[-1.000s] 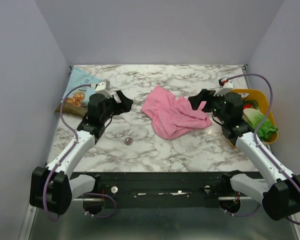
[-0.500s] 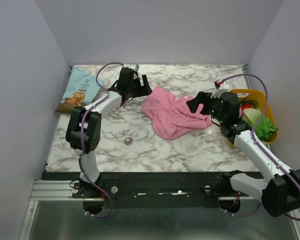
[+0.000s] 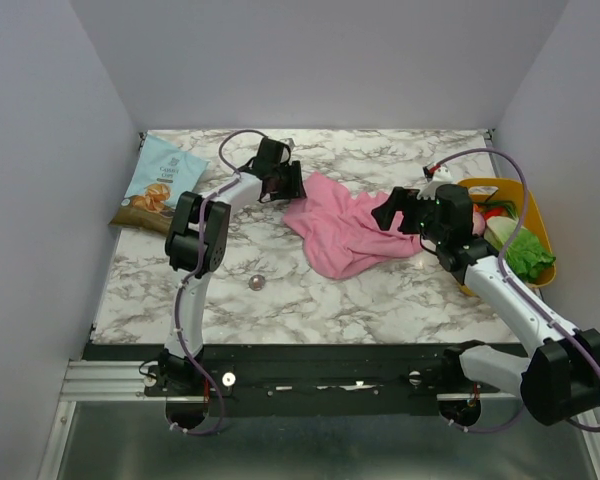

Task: Pin the brooch onto the clothing

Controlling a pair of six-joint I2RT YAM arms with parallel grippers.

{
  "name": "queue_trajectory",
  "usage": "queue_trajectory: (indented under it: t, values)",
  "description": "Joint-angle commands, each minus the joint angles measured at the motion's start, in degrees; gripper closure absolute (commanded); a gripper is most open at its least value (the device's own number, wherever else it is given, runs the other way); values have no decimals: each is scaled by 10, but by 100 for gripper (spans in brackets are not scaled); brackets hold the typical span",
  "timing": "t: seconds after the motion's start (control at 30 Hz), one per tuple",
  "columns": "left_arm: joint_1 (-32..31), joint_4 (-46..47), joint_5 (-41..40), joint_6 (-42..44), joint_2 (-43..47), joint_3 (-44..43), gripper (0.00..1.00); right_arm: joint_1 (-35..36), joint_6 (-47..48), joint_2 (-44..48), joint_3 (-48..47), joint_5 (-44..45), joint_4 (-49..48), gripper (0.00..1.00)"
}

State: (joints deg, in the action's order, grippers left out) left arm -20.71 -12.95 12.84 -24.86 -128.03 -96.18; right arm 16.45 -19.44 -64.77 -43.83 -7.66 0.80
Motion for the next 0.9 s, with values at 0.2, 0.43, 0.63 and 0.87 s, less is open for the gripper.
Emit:
queue_trajectory:
  t: [0.2, 0.43, 0.63, 0.87]
  values:
    - [-2, 33, 83, 8, 18, 20, 100, 1, 6, -11, -8, 5, 25, 0]
    - [-3, 3, 79, 32, 164, -14, 100, 1, 2, -12, -11, -1, 29, 0]
    - [-17, -96, 67, 54, 240, -92, 100, 0, -3, -30, -18, 3, 31, 0]
    - [-23, -120, 49, 66, 321, -16, 100, 1, -17, -72, -23, 16, 33, 0]
